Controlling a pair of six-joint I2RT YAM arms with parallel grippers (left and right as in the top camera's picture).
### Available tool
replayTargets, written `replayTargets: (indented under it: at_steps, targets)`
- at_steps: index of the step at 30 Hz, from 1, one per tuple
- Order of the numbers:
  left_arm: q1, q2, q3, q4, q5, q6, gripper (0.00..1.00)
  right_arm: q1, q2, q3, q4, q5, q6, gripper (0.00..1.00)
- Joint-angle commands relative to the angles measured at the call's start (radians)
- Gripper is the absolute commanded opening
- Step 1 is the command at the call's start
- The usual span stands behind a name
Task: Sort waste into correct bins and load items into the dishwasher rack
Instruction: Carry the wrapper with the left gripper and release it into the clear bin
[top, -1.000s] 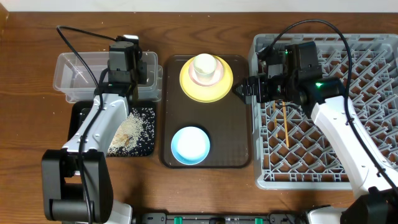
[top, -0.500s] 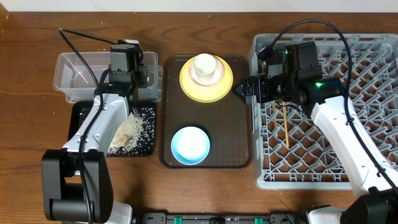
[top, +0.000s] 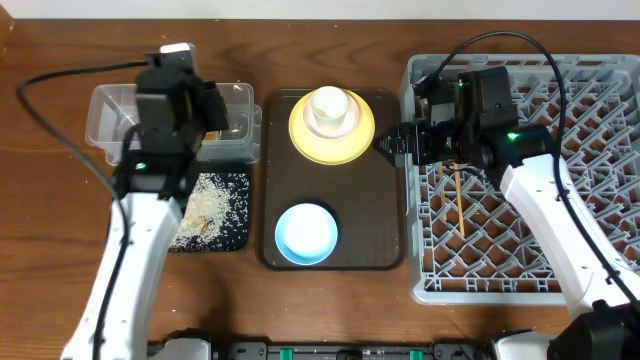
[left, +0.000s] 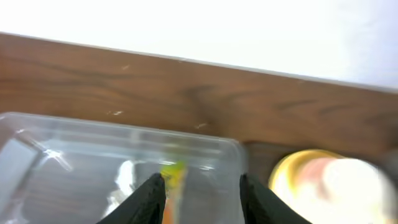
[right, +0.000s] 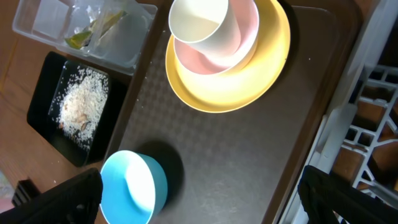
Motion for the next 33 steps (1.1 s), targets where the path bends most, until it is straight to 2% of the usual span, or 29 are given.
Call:
replayTargets:
  at_steps: [1, 4, 10, 14, 16, 23, 33]
  targets:
    - [0.035, -0.009, 0.118, -0.151, 0.189, -0.114, 0.42, 0.007, -0.009, 0.011, 0.001, -0.013, 0.003, 0.99]
    - [0.071, 0.015, 0.237, -0.369, 0.202, -0.113, 0.42, 0.007, -0.009, 0.011, 0.001, -0.013, 0.003, 0.99]
    - [0.129, 0.027, 0.27, -0.527, 0.2, -0.105, 0.42, 0.007, -0.009, 0.011, 0.001, -0.013, 0.003, 0.99]
    - [0.135, 0.027, 0.27, -0.541, 0.2, -0.083, 0.3, 0.007, -0.009, 0.011, 0.001, -0.013, 0.003, 0.99]
    - [0.135, 0.027, 0.27, -0.541, 0.2, -0.075, 0.07, 0.007, -0.009, 0.011, 0.001, -0.013, 0.003, 0.99]
    - [0.135, 0.109, 0.27, -0.502, 0.2, -0.036, 0.06, 0.007, -0.009, 0.011, 0.001, -0.013, 0.004, 0.99]
    - [0.135, 0.41, 0.336, -0.491, 0.199, -0.02, 0.06, 0.007, -0.009, 0.011, 0.001, -0.013, 0.003, 0.99]
